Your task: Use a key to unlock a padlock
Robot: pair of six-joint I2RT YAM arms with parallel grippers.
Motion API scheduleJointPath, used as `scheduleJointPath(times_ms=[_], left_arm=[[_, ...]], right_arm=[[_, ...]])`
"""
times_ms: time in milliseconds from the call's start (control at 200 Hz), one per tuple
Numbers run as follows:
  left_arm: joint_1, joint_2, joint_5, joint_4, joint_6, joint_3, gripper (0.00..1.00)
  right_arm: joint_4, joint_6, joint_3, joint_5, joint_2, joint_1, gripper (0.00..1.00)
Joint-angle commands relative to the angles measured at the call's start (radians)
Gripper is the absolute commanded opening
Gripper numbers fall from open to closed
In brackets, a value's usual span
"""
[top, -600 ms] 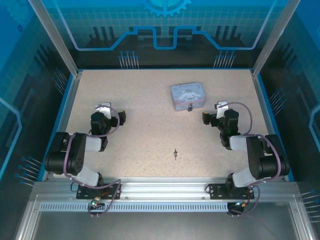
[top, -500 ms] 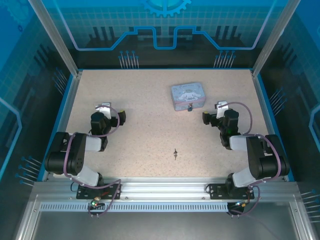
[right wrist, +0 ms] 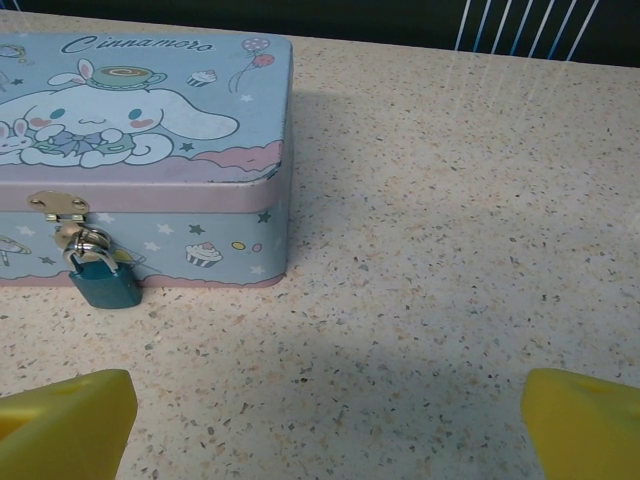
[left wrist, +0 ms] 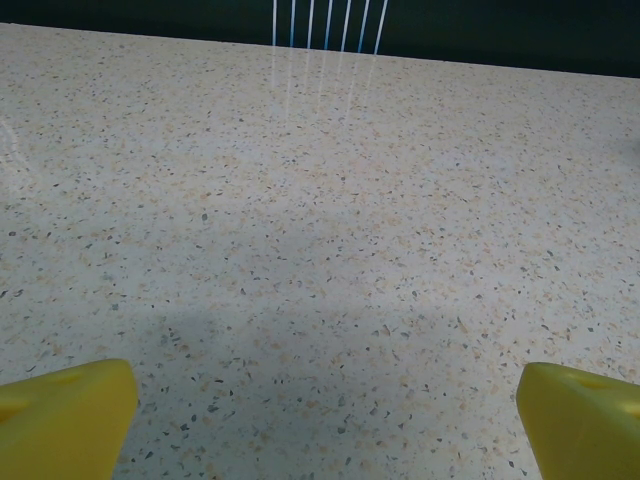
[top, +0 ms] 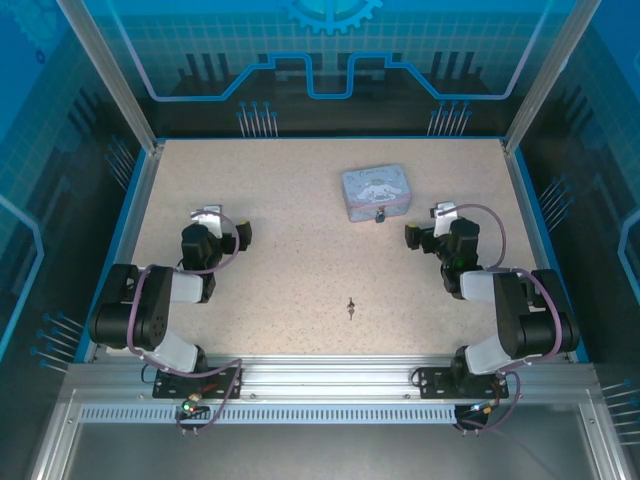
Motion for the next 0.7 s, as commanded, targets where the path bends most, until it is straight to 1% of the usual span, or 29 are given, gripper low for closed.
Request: scheduleJointPath(times_ms=[0, 80, 155, 215, 270, 365, 400, 460, 570, 630, 695], left_arm=[[0.009, -0.017, -0.022, 0.096, -0.004, -0.044, 0.99], [0.009, -0.072, -0.054, 0.153, -0.012, -0.100, 0.99], [0.009, -0.166, -0.066, 0.082, -0.016, -0.106, 0.99], [0.007, -0.251, -0.065, -0.048, -0.016, -0.074, 0.99], [0.008, -0.319, -0.066, -0.211, -0.042, -0.017, 0.99], [0.011, -0.380, -0.068, -0.543, -0.182, 0.139, 0.99], [0.013, -0.380, -0.050, -0.642, -0.240, 0.202, 0.99], [0.014, -0.362, 0.036, -0.755, -0.298, 0.282, 0.99], [-0.002, -0.293, 0.198, -0.832, -0.409, 0.380, 0.99], [-0.041, -0.244, 0.239, -0.871, -0.443, 0.430, 0.99], [-0.098, -0.189, 0.266, -0.898, -0.451, 0.477, 0.99]], right_arm=[[-0.013, 0.017, 0.017, 0.005, -0.008, -0.016, 1.00], [-0.100, 0.031, 0.039, 0.010, -0.063, -0.028, 1.00], [-0.298, 0.092, 0.100, 0.048, -0.143, -0.048, 1.00], [-0.405, 0.138, 0.134, 0.019, -0.204, -0.079, 1.00], [-0.467, 0.163, 0.151, -0.010, -0.251, -0.095, 1.00], [-0.611, 0.194, 0.215, -0.073, -0.283, -0.114, 1.00], [-0.645, 0.212, 0.243, -0.115, -0.281, -0.126, 1.00], [-0.680, 0.251, 0.281, -0.195, -0.267, -0.145, 1.00], [-0.700, 0.319, 0.351, -0.313, -0.214, -0.159, 1.00], [-0.708, 0.358, 0.393, -0.348, -0.172, -0.159, 1.00], [-0.723, 0.388, 0.440, -0.377, -0.115, -0.157, 1.00]])
